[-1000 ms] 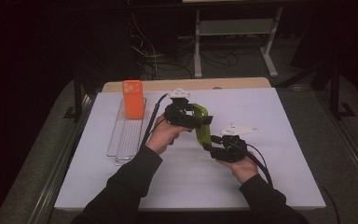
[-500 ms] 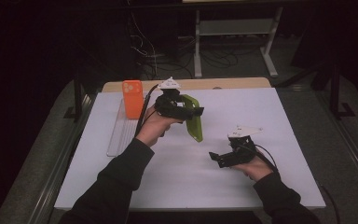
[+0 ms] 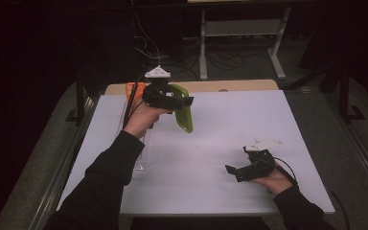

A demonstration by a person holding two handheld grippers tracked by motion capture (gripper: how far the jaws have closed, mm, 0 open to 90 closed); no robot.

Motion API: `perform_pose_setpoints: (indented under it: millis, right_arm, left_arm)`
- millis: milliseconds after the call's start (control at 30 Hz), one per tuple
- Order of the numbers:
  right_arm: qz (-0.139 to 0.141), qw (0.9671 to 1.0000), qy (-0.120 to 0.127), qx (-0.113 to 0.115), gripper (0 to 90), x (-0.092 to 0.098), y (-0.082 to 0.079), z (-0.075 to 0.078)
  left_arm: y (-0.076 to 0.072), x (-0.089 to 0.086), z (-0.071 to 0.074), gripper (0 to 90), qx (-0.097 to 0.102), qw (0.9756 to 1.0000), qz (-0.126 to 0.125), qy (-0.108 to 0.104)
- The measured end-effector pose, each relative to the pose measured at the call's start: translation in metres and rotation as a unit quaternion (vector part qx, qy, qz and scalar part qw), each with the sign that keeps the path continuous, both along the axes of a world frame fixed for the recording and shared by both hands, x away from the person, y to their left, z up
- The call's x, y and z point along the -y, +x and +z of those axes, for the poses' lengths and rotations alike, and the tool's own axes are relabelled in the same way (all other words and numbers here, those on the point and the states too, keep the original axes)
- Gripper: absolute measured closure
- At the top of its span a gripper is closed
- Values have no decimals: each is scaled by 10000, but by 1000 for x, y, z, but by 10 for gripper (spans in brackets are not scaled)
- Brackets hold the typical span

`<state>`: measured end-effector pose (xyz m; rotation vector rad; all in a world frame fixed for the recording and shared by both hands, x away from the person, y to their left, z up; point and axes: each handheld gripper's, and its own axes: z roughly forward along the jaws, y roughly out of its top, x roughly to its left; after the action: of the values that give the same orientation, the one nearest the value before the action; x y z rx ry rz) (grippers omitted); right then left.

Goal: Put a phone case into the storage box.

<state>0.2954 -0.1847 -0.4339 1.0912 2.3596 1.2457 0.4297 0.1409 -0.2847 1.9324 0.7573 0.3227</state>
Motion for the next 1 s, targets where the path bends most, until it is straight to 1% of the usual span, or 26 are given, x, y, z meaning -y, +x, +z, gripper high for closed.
perform_pose_setpoints:
  millis: [67,100,167,200,267,300,333,433,533,600,633,733,800,833,867,900,967,1000]
  right_arm:
    - [-16,10000,8,-46,0,2,-2,-1]
    - [14,10000,6,-5,0,3,-3,-1]
    - [-14,10000,34,-36,0,6,-4,-2]
    - [2,10000,14,-2,0,8,-4,-3]
    - [8,10000,-5,2,0,9,-6,-3]
    - [-14,10000,4,-37,0,10,-8,-4]
    - [10,10000,-21,-8,0,11,-10,-4]
    - [-19,10000,-25,40,0,12,-12,-6]
    - [-30,10000,-74,22,0,11,-12,-7]
    - [-37,9999,-119,13,0,10,-12,-7]
    - [-43,9999,-126,4,0,10,-12,-7]
    - [-41,9999,-119,38,0,9,-12,-7]
    - [-48,9999,-104,19,0,9,-13,-6]
    - [-51,9999,-107,22,0,9,-13,-6]
    - [-48,9999,-109,28,0,9,-13,-6]
    - [-45,9999,-109,26,0,9,-13,-6]
    - [-43,9999,-107,29,0,9,-12,-6]
    - [-41,9999,-106,30,0,10,-12,-6]
  left_arm:
    - [2,-7,4,138,36,10000,82,9]
    - [4,-10,5,138,45,9999,121,-9]
    - [6,-19,9,138,103,9997,198,22]
    - [6,-21,10,138,105,9996,267,-11]
    - [8,-28,13,138,126,9994,335,29]
    - [8,-32,14,138,127,9992,378,17]
    - [9,-36,15,138,149,9990,410,33]
    - [12,-49,17,138,194,9981,588,61]
    - [14,-61,19,139,227,9971,715,82]
    - [17,-69,20,138,281,9960,833,130]
    - [17,-71,21,138,288,9959,844,151]
    - [21,-81,23,138,320,9939,1025,236]
    - [24,-87,23,138,330,9928,1121,263]
    - [25,-90,24,138,347,9921,1172,279]
    - [27,-93,24,138,336,9912,1259,252]
    - [28,-95,23,138,340,9907,1290,254]
    - [31,-101,22,138,344,9888,1415,325]
    - [33,-103,21,138,352,9877,1467,401]
